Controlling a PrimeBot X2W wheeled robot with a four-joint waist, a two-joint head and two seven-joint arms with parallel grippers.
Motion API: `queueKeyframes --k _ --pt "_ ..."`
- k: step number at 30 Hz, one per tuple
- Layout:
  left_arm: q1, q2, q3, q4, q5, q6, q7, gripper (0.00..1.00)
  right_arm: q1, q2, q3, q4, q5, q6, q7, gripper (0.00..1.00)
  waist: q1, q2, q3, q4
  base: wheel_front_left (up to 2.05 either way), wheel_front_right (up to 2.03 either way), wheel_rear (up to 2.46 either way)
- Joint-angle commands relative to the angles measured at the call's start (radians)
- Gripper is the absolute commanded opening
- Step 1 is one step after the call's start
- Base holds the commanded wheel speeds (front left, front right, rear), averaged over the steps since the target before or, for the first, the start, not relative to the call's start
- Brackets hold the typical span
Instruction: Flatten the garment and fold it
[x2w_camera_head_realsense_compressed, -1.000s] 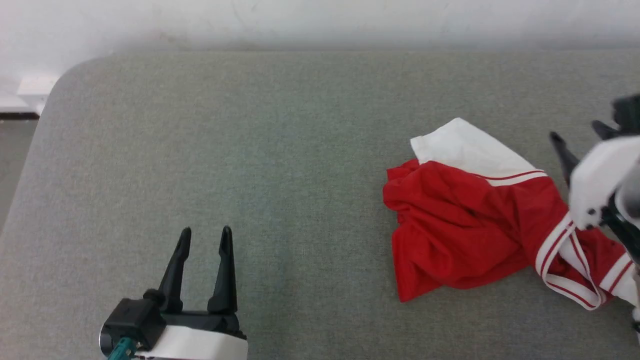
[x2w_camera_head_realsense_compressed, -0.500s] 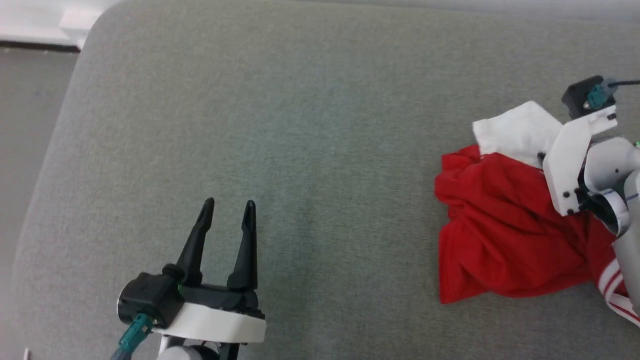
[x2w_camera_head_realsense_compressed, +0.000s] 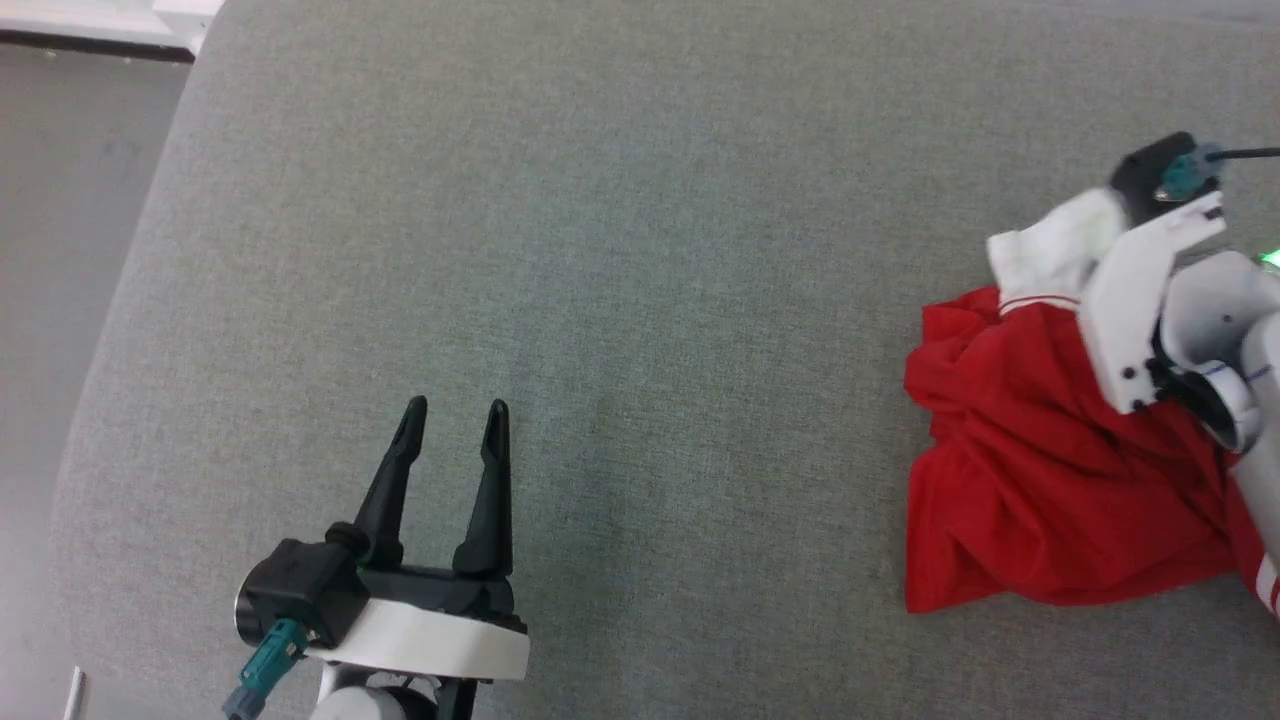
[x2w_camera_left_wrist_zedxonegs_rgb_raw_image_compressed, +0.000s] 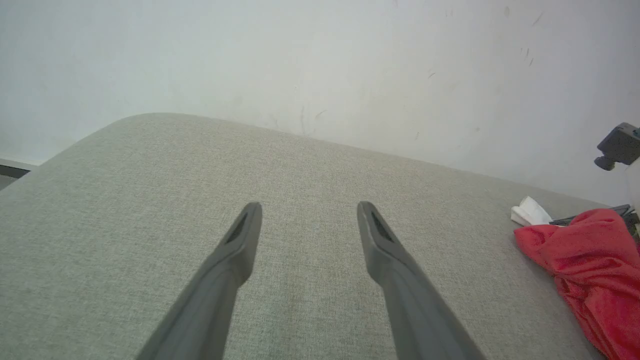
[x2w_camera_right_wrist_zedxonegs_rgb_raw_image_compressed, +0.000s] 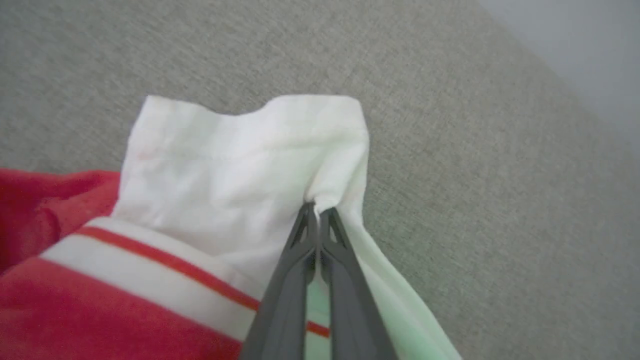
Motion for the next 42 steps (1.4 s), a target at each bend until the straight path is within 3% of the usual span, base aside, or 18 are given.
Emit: queueKeyframes --k 1,11,17,22,27,28,29,30,36,42 --pt "-0.007 -0.002 0.004 0.004 -0.005 -0.001 -0.005 1.0 -0.021 0.021 0.048 -0.004 0.03 0.001 -0.035 0.0 -0.0001 0.0 -0.053 -0.025 0.0 0.0 0.0" --pt "0.038 -0.002 0.004 0.004 -0.009 0.013 -0.005 1.0 -0.167 0.069 0.294 -0.155 0.171 0.001 -0.116 0.0 -0.0001 0.0 -0.146 -0.02 0.0 0.0 0.0" --pt "0.07 -0.002 0.008 0.002 -0.016 0.029 -0.005 1.0 -0.226 0.147 0.504 -0.201 0.284 0.001 -0.15 0.0 -0.0001 0.0 -0.178 0.006 0.0 0.0 0.0" --pt "0.087 -0.002 0.003 0.002 -0.027 0.036 -0.005 1.0 -0.199 0.22 0.675 -0.146 0.362 0.001 -0.182 0.0 -0.0001 0.0 -0.183 0.034 0.0 0.0 0.0" --pt "0.077 -0.002 -0.01 0.014 -0.033 0.032 -0.005 1.0 -0.132 0.265 0.816 -0.01 0.41 0.001 -0.223 0.0 -0.0001 0.0 -0.178 0.064 0.0 0.0 0.0" --pt "0.074 -0.002 -0.012 0.017 -0.035 0.032 -0.005 1.0 -0.123 0.272 0.829 0.024 0.414 0.001 -0.237 0.37 -0.0001 0.0 -0.178 0.068 0.0 0.0 0.0" --pt "0.071 -0.002 -0.014 0.02 -0.036 0.032 -0.005 1.0 -0.119 0.278 0.838 0.054 0.413 0.001 -0.256 0.84 -0.0001 0.0 -0.178 0.071 0.0 0.0 0.0" --pt "0.069 -0.002 -0.017 0.022 -0.037 0.034 -0.005 1.0 -0.118 0.285 0.845 0.082 0.411 0.001 -0.273 1.0 -0.0001 0.0 -0.177 0.072 0.0 0.0 0.0" --pt "0.072 -0.002 -0.015 0.03 -0.041 0.041 -0.005 1.0 -0.147 0.318 0.793 0.158 0.452 0.001 -0.389 1.0 -0.0001 0.0 -0.193 0.041 0.0 0.0 0.0" --pt "0.094 -0.002 0.002 0.028 -0.023 0.041 -0.005 1.0 -0.144 0.258 0.654 0.136 0.481 0.001 -0.483 1.0 -0.0001 0.0 -0.239 -0.015 0.0 0.0 0.0"
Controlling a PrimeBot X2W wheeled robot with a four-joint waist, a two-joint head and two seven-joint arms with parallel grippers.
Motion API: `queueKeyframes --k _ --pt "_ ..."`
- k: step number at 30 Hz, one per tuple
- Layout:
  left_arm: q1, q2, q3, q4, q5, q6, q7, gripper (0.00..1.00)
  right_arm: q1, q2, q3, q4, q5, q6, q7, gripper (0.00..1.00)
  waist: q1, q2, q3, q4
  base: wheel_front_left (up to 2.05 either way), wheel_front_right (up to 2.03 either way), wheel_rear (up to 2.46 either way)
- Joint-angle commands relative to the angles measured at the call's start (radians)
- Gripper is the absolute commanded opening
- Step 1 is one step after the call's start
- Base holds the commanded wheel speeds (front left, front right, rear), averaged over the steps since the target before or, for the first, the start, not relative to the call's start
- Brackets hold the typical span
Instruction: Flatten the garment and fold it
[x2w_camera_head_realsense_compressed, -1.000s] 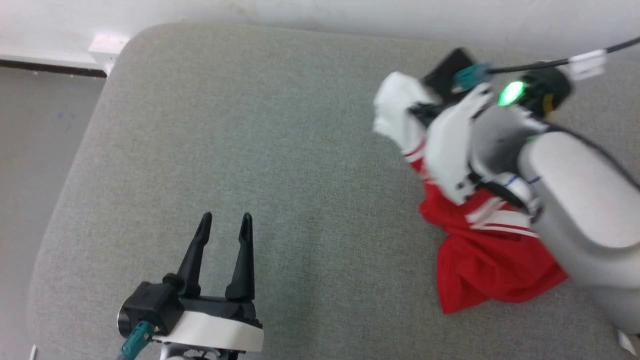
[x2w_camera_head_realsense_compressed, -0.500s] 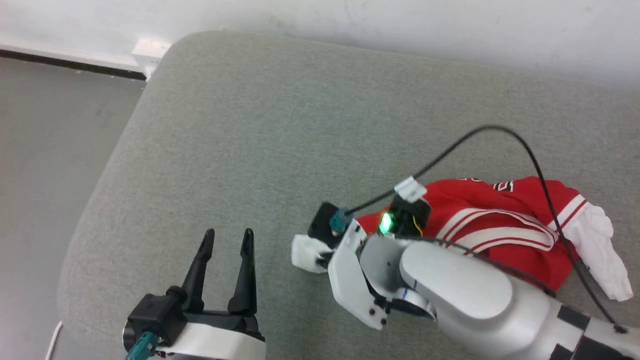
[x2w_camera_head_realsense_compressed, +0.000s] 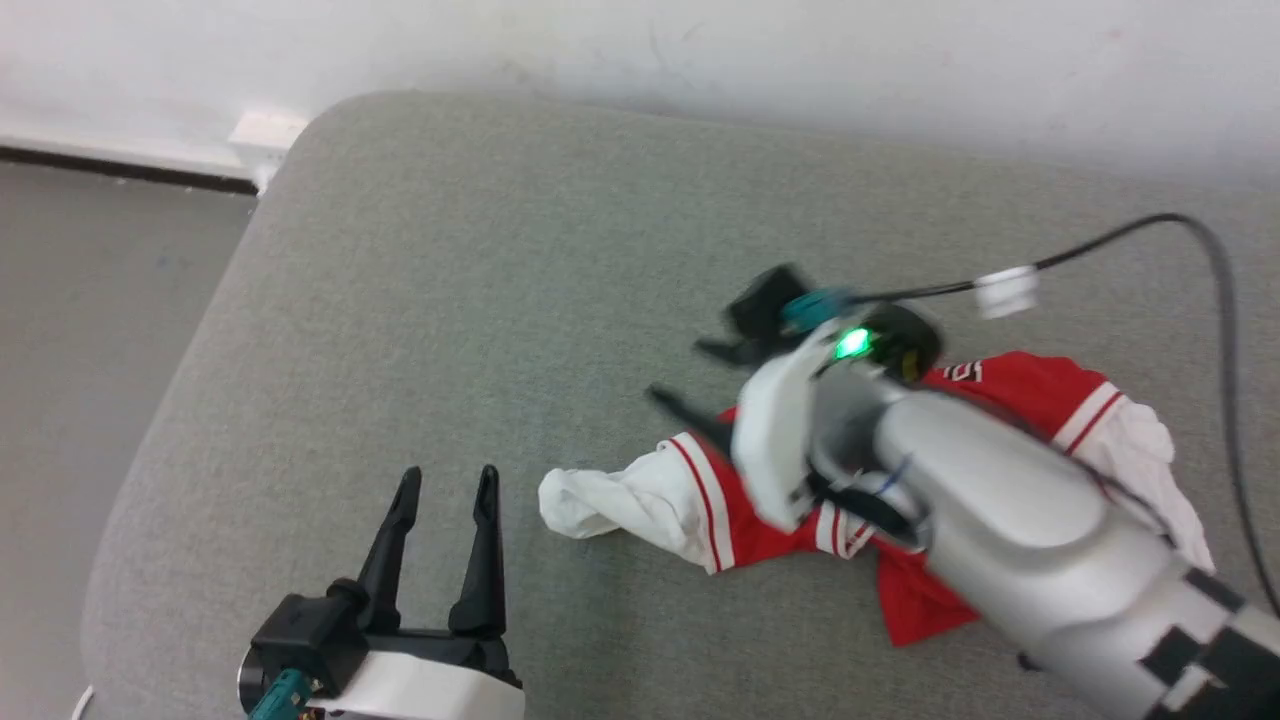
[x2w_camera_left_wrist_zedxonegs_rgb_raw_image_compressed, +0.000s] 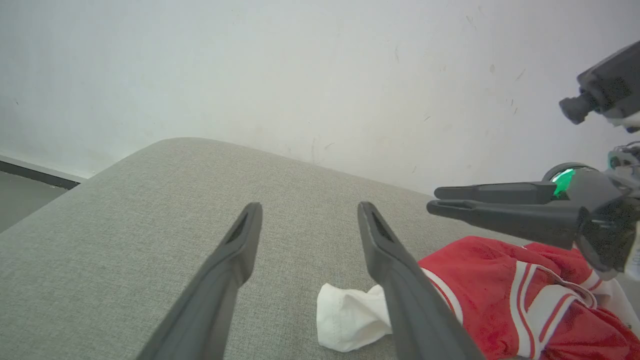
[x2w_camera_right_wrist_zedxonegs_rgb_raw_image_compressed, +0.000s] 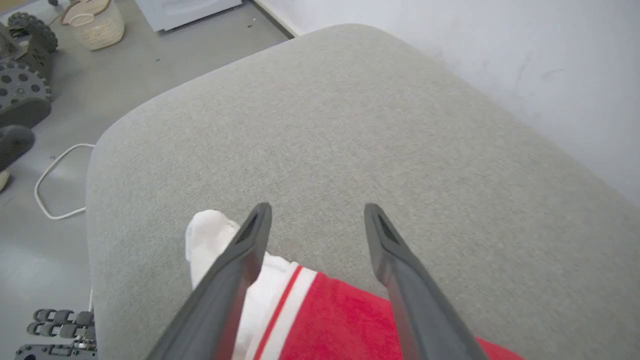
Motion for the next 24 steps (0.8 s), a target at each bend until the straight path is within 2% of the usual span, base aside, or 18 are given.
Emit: queueKeyframes --k 1,6,11,13,15,17,20,24 --pt "0.014 -0.002 0.008 -0.002 0.012 0.005 -0.005 1.0 0.016 -0.029 -0.045 -0.006 0.002 -0.001 -0.026 1.0 0.0001 0.0 -0.037 -0.041 0.0 0.0 0.0" --pt "0.047 -0.002 0.028 -0.014 0.027 0.0 -0.005 1.0 0.148 -0.116 -0.287 -0.031 -0.073 -0.001 -0.122 1.0 0.0001 0.0 -0.065 -0.096 0.0 0.0 0.0" --pt "0.074 -0.002 0.037 -0.027 0.029 -0.001 -0.005 1.0 0.409 -0.143 -0.672 -0.104 -0.238 -0.001 -0.235 1.0 0.0001 0.0 -0.071 -0.139 0.0 0.0 0.0" --pt "0.084 -0.002 0.042 -0.036 0.029 -0.002 -0.005 1.0 0.541 -0.106 -0.858 -0.173 -0.341 -0.001 -0.276 1.0 0.0001 0.0 -0.068 -0.157 0.0 0.0 0.0" --pt "0.094 -0.002 0.047 -0.046 0.029 -0.003 -0.005 1.0 0.675 -0.025 -1.023 -0.277 -0.442 -0.001 -0.301 1.0 0.0001 0.0 -0.064 -0.174 0.0 0.0 0.0" --pt "0.101 -0.002 0.053 -0.054 0.03 -0.005 -0.005 1.0 0.799 0.072 -1.147 -0.394 -0.548 -0.001 -0.311 1.0 0.0001 0.0 -0.058 -0.187 0.0 0.0 0.0" --pt "0.114 -0.002 0.064 -0.055 0.039 -0.011 -0.005 1.0 0.942 0.144 -1.25 -0.544 -0.63 -0.001 -0.307 1.0 0.0001 0.0 -0.055 -0.202 0.0 0.0 0.0" --pt "0.137 -0.002 0.081 -0.055 0.048 -0.013 -0.005 1.0 1.042 0.151 -1.27 -0.6 -0.531 -0.001 -0.312 1.0 0.0001 0.0 -0.056 -0.224 0.0 0.0 0.0"
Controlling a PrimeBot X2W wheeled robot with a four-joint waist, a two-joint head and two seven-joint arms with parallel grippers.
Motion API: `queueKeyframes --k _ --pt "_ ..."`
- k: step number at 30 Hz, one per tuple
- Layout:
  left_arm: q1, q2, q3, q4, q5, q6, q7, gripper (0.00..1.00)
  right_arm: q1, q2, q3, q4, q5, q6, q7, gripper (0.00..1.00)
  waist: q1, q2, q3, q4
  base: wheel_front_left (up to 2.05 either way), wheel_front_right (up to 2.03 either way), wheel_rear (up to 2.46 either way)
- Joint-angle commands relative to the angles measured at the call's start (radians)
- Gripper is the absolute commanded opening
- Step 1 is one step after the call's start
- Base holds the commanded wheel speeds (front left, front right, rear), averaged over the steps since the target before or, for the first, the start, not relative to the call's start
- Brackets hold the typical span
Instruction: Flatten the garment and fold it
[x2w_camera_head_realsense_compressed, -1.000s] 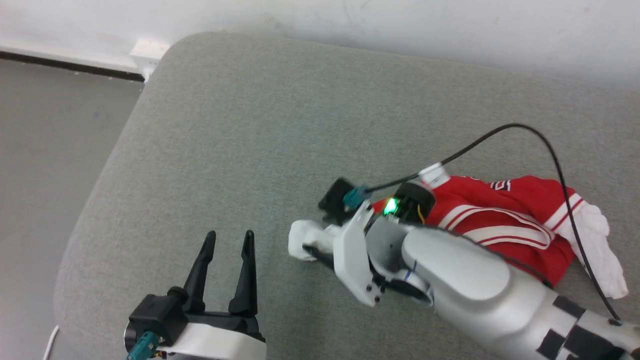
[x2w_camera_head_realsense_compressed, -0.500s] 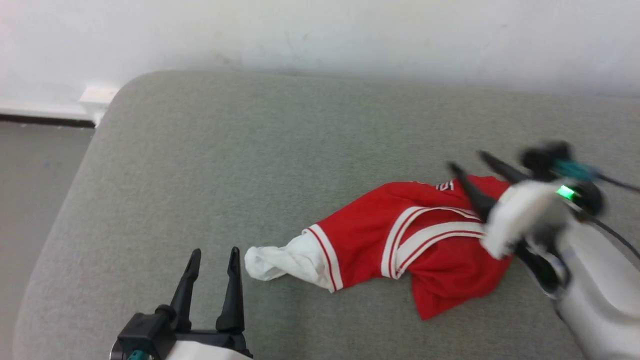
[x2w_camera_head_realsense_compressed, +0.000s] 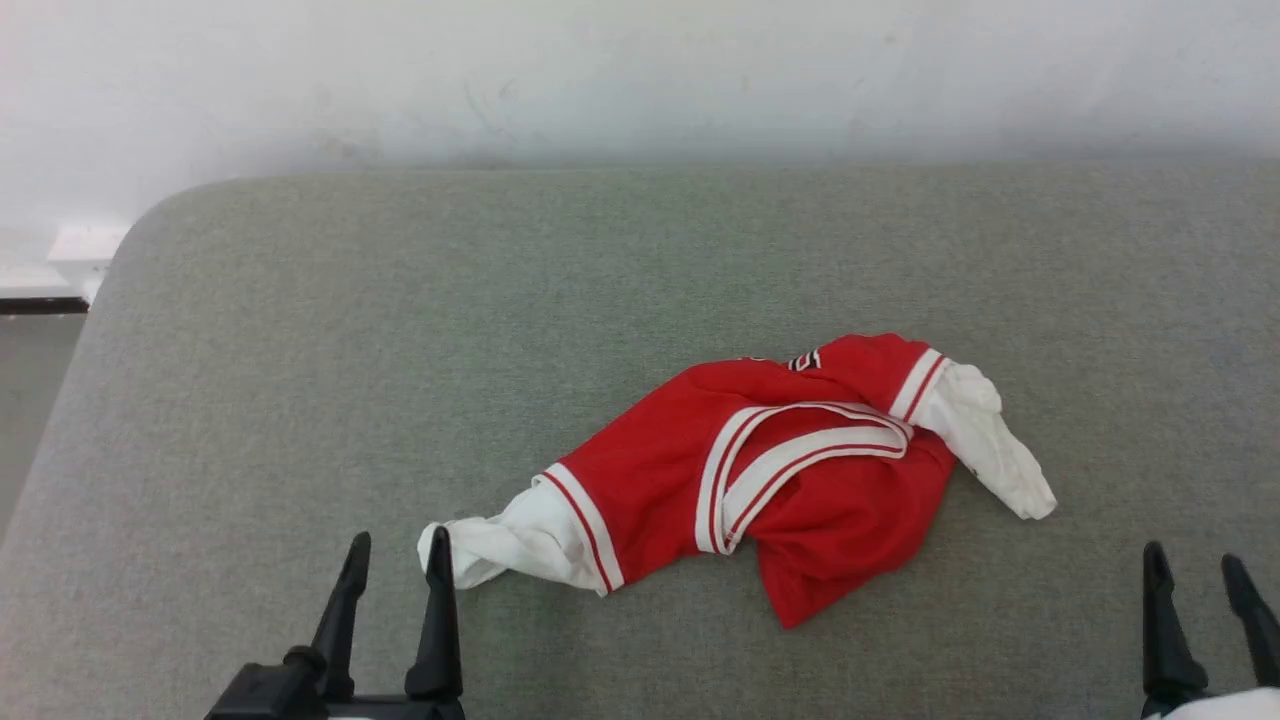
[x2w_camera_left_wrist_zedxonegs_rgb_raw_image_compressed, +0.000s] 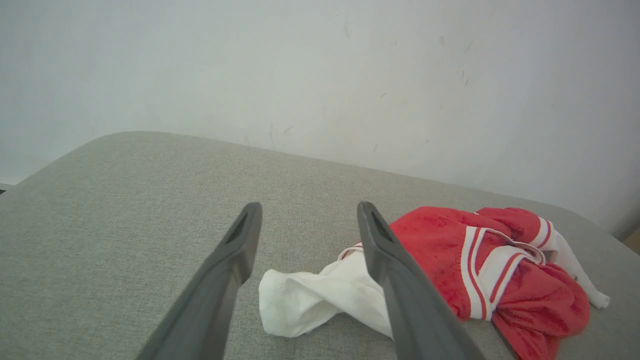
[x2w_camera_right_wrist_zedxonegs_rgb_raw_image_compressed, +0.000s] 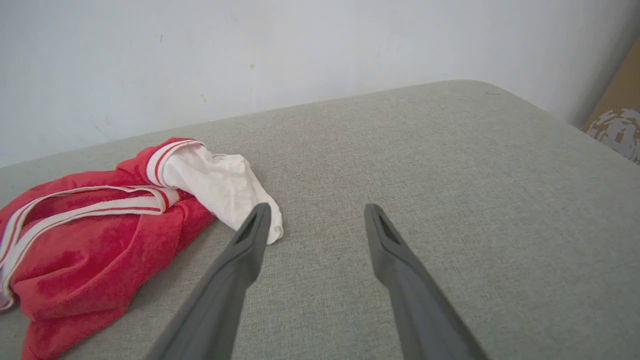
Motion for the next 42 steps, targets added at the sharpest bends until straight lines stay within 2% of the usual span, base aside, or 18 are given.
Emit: queueKeyframes --k 1,5,8,13,20,23,29,36,37,38,42 --pt "0.015 -0.001 0.004 0.0 0.02 -0.014 -0.005 1.0 0.021 0.002 0.008 -0.01 0.023 -0.001 -0.012 1.0 0.0 0.0 0.0 -0.017 0.0 0.0 0.0" --pt "-0.012 0.009 -0.01 -0.001 0.053 -0.042 -0.005 1.0 0.03 0.002 0.032 -0.026 0.041 -0.001 -0.021 1.0 0.0 0.0 -0.003 -0.025 0.0 0.0 0.0" --pt "-0.06 0.039 -0.055 0.009 0.086 -0.07 0.009 1.0 0.019 0.002 0.038 -0.039 0.038 -0.001 -0.015 1.0 0.0 0.0 0.005 -0.026 0.0 0.0 0.0" --pt "-0.183 0.095 -0.196 0.026 0.121 -0.109 0.139 1.0 0.0 0.002 0.036 -0.053 0.03 -0.001 -0.005 1.0 0.0 0.0 0.047 -0.022 0.0 0.0 0.0" --pt "-0.353 0.187 -0.433 0.11 0.105 -0.12 0.357 1.0 -0.044 0.002 0.047 -0.037 0.039 -0.001 -0.008 1.0 0.0 0.0 0.121 -0.031 0.0 0.0 0.0" --pt "-0.394 0.203 -0.484 0.138 0.092 -0.121 0.37 1.0 -0.054 0.003 0.052 -0.029 0.044 -0.001 -0.013 1.0 0.0 0.0 0.136 -0.036 0.0 0.0 0.0" --pt "-0.485 0.23 -0.577 0.28 0.099 -0.121 0.365 1.0 -0.08 0.003 0.061 -0.008 0.049 -0.001 -0.025 1.0 0.0 0.0 0.16 -0.056 0.0 0.0 0.0" --pt "-0.532 0.207 -0.605 0.461 0.102 -0.115 0.319 1.0 -0.088 0.003 0.055 -0.004 0.05 -0.001 -0.026 1.0 0.0 0.0 0.154 -0.075 0.0 0.0 0.0" --pt "-0.539 0.205 -0.605 0.478 0.105 -0.112 0.307 0.45 -0.087 0.003 0.053 -0.005 0.05 -0.001 -0.025 1.0 0.0 0.0 0.153 -0.076 0.0 0.0 0.0" --pt "-0.545 0.202 -0.606 0.493 0.106 -0.112 0.295 0.0 -0.087 0.003 0.052 -0.006 0.05 -0.001 -0.025 1.0 0.0 0.0 0.151 -0.076 0.0 0.0 0.0" --pt "-0.556 0.193 -0.6 0.53 0.078 -0.113 0.267 0.0 -0.083 0.003 0.046 -0.006 0.052 -0.001 -0.023 1.0 0.0 0.0 0.141 -0.073 0.0 0.0 0.0"
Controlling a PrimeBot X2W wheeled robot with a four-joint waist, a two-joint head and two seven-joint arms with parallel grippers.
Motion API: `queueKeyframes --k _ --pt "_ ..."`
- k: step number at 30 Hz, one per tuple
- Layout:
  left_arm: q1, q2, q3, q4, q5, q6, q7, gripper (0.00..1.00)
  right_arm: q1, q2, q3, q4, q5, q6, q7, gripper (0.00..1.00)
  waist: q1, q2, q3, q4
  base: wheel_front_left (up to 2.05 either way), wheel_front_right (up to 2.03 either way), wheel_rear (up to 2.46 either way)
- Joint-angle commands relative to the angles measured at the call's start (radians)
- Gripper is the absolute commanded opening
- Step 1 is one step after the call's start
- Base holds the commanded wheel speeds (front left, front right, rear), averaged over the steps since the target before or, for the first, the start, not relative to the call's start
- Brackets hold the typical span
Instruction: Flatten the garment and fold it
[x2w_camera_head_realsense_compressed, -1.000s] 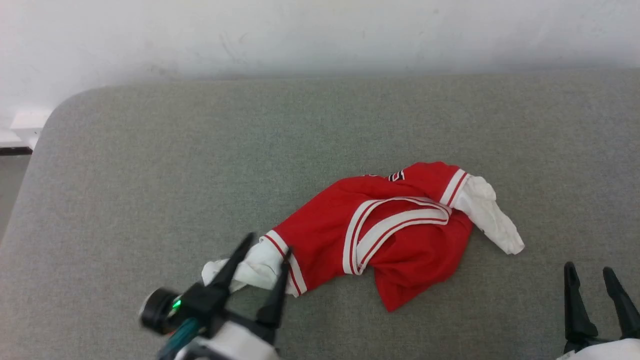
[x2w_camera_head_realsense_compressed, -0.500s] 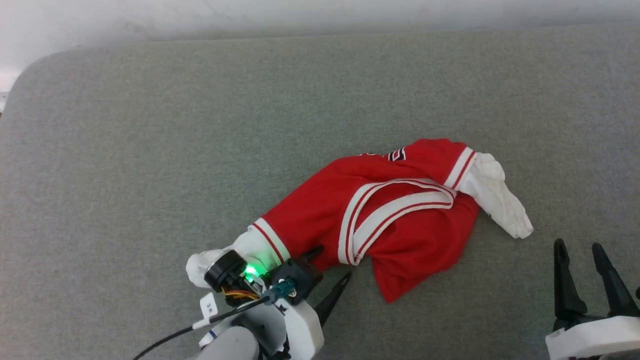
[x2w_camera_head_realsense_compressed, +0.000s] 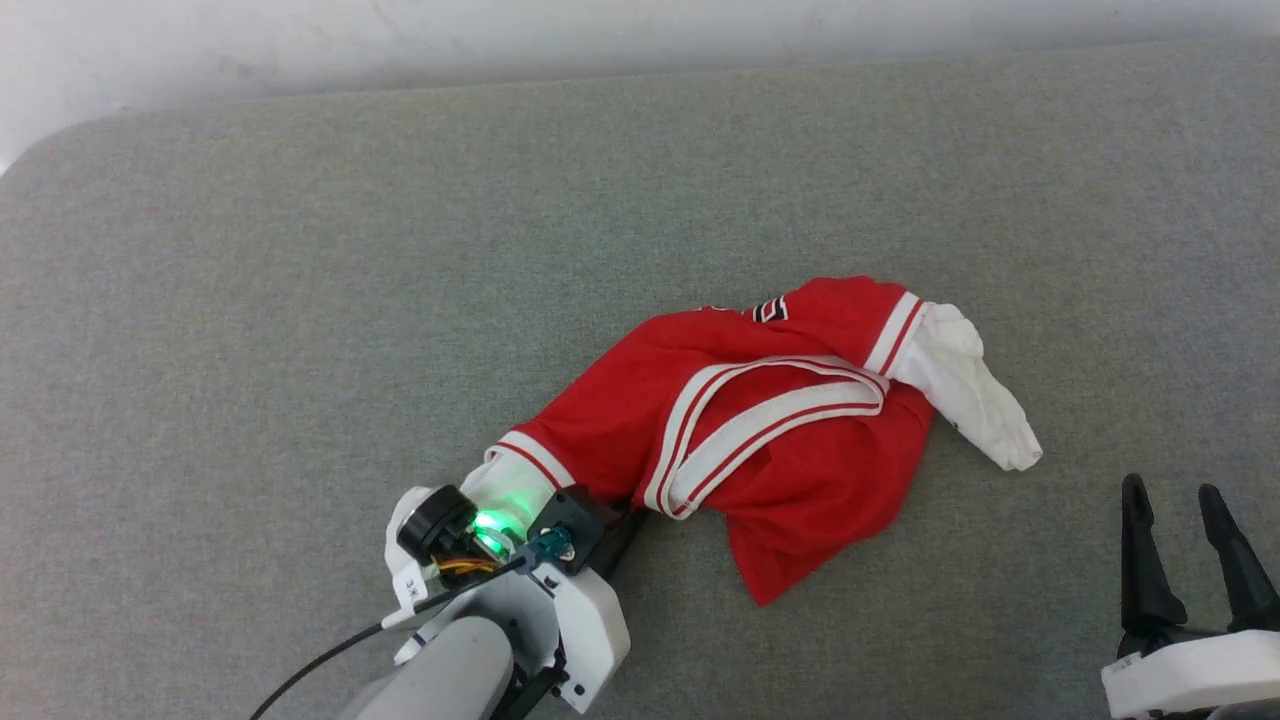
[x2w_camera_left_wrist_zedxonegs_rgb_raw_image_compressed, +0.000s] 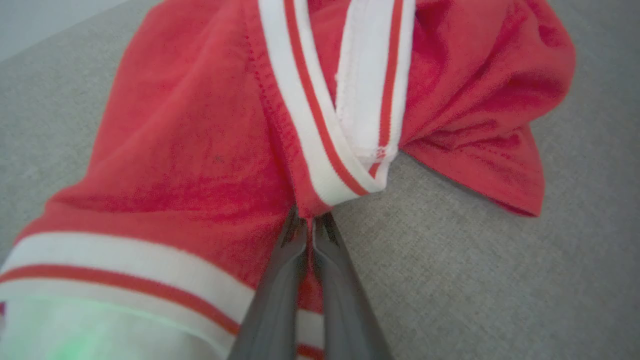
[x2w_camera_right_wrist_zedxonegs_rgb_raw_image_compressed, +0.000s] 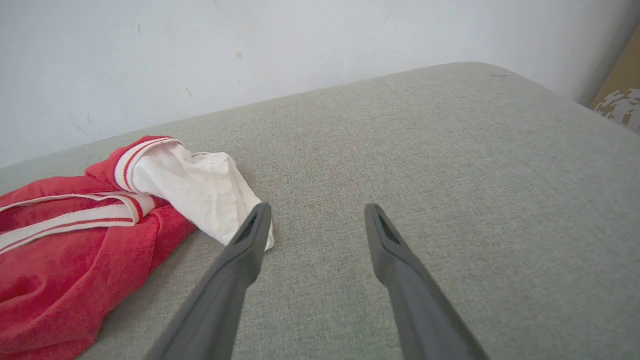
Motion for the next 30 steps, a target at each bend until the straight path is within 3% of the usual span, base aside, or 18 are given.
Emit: queueKeyframes --k 1,8,14,18,23,30 --pt "0.008 -0.001 -0.004 0.024 -0.013 -0.002 0.006 0.0 -0.008 0.001 -0.003 -0.003 0.007 -0.001 0.0 1.0 0.0 0.0 -0.007 0.004 0.0 0.0 0.0" --pt "0.0 0.024 0.065 -0.102 -0.159 -0.006 0.047 0.0 -0.004 0.001 -0.007 -0.007 0.01 -0.001 0.004 1.0 0.0 0.0 -0.015 0.014 0.0 0.0 0.0" --pt "-0.068 0.126 0.127 -0.351 -0.287 -0.008 0.176 0.0 -0.004 0.001 -0.004 -0.017 0.017 -0.001 0.003 1.0 0.0 0.0 0.017 0.016 0.0 0.0 0.0" --pt "-0.153 0.181 0.173 -0.432 -0.364 -0.008 0.262 0.0 -0.016 0.001 0.01 -0.017 0.021 -0.001 0.001 1.0 0.0 0.0 0.06 0.005 0.0 0.0 0.0" --pt "-0.269 0.213 0.219 -0.364 -0.418 -0.008 0.319 0.0 -0.047 0.001 0.029 -0.01 0.026 -0.001 -0.007 1.0 0.0 0.0 0.133 -0.026 0.0 0.0 0.0" --pt "-0.391 0.242 0.239 -0.123 -0.341 0.012 0.244 0.0 -0.089 0.001 0.049 0.012 0.026 -0.001 -0.027 1.0 0.0 0.0 0.209 -0.076 0.0 0.0 0.0"
